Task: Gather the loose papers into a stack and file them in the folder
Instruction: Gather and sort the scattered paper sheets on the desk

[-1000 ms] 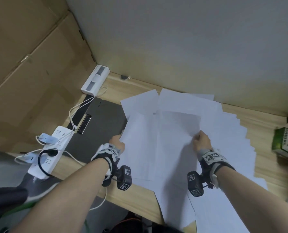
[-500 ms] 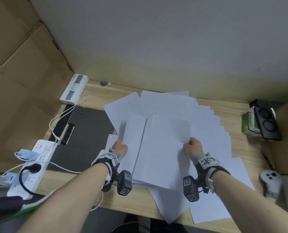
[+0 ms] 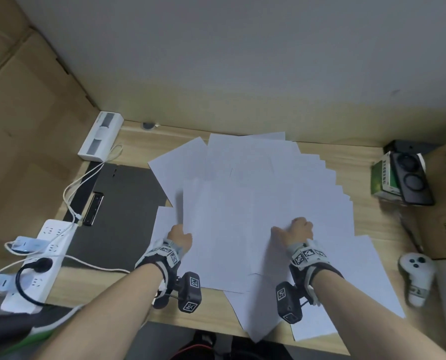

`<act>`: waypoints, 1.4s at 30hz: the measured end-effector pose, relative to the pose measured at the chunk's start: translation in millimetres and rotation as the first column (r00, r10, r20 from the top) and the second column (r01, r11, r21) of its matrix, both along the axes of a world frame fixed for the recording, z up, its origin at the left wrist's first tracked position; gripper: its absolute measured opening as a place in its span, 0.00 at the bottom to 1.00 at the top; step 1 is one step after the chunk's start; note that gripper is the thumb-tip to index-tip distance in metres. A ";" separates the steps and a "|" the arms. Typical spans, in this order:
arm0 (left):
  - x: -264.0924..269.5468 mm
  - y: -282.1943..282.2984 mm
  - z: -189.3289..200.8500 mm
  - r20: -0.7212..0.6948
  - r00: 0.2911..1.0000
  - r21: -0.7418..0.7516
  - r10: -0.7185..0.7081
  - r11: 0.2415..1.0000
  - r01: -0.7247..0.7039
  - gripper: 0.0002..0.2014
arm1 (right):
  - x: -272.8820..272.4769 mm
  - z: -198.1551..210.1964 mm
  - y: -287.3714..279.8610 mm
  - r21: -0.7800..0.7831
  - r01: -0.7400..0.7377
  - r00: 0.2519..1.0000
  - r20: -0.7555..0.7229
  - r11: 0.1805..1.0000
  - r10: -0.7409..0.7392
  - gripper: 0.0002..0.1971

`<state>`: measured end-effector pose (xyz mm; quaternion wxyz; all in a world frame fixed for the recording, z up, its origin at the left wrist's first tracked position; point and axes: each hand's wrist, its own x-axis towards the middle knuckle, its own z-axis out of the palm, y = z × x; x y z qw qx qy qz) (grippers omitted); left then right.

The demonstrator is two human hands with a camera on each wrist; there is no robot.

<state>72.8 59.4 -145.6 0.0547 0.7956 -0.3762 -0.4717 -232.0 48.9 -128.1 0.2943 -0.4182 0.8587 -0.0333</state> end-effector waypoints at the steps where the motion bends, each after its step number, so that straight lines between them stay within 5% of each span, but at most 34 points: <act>1: 2.6 -0.5 -2.4 0.003 1.000 0.026 -0.026 0.999 0.026 0.05 | -2.7 -0.4 2.2 0.089 -0.040 0.998 -0.036 0.995 0.044 0.32; 5: 3.3 -1.9 -3.1 0.068 0.985 0.051 -0.157 0.987 0.154 0.14 | -2.2 -6.5 10.7 0.176 -0.261 0.965 0.019 0.949 0.262 0.16; 12: -2.8 -9.4 14.8 0.121 0.976 0.002 -0.180 0.983 0.182 0.11 | -16.0 13.0 19.2 -0.109 -0.037 0.996 0.073 0.993 0.045 0.02; 14: -3.0 -15.9 22.6 0.159 0.980 -0.037 -0.121 0.991 0.129 0.14 | -31.6 25.6 13.5 -0.159 0.029 0.998 0.065 0.987 -0.019 0.04; 17: 0.2 -24.9 40.1 0.170 0.981 -0.068 -0.091 0.992 0.104 0.06 | -48.5 50.0 1.9 -0.186 0.090 0.995 0.057 0.978 -0.081 0.06; 19: 3.6 -31.4 46.3 0.175 0.975 -0.078 -0.137 0.985 0.152 0.12 | -53.5 61.2 -6.6 -0.189 0.097 0.994 0.061 0.977 -0.087 0.06; 21: 5.0 -34.9 49.8 0.136 0.978 -0.092 -0.156 0.981 0.169 0.07 | -50.5 66.1 -13.2 -0.178 0.051 0.995 0.091 0.983 -0.035 0.05; 24: 1.8 -36.9 46.8 0.112 0.988 -0.076 -0.109 0.990 0.118 0.20 | -32.3 56.5 -15.7 -0.118 -0.030 0.984 0.169 0.993 0.050 0.05; 27: -6.0 -30.9 47.8 0.018 0.996 -0.014 -0.093 0.996 0.093 0.10 | -5.1 36.4 -11.2 -0.060 -0.081 0.958 0.271 0.995 0.095 0.08; 29: -7.6 -28.3 42.7 -0.034 0.998 0.015 -0.059 0.998 0.059 0.16 | 11.8 22.7 -6.8 -0.029 -0.121 0.941 0.313 0.992 0.124 0.10; 35: -8.9 -17.0 28.9 -0.244 0.946 0.048 0.213 0.977 -0.207 0.25 | 49.8 2.1 -4.0 0.032 -0.293 0.892 0.370 0.956 0.261 0.11; 39: -4.5 -14.5 21.1 -0.154 0.974 0.018 0.167 0.986 -0.166 0.01 | 49.8 0.8 -17.3 -0.012 -0.300 0.893 0.348 0.954 0.285 0.08; 42: 1.6 -16.3 15.5 -0.083 0.979 0.004 0.189 0.982 -0.189 0.05 | 29.2 -2.3 -36.5 -0.112 -0.188 0.942 0.262 0.976 0.212 0.10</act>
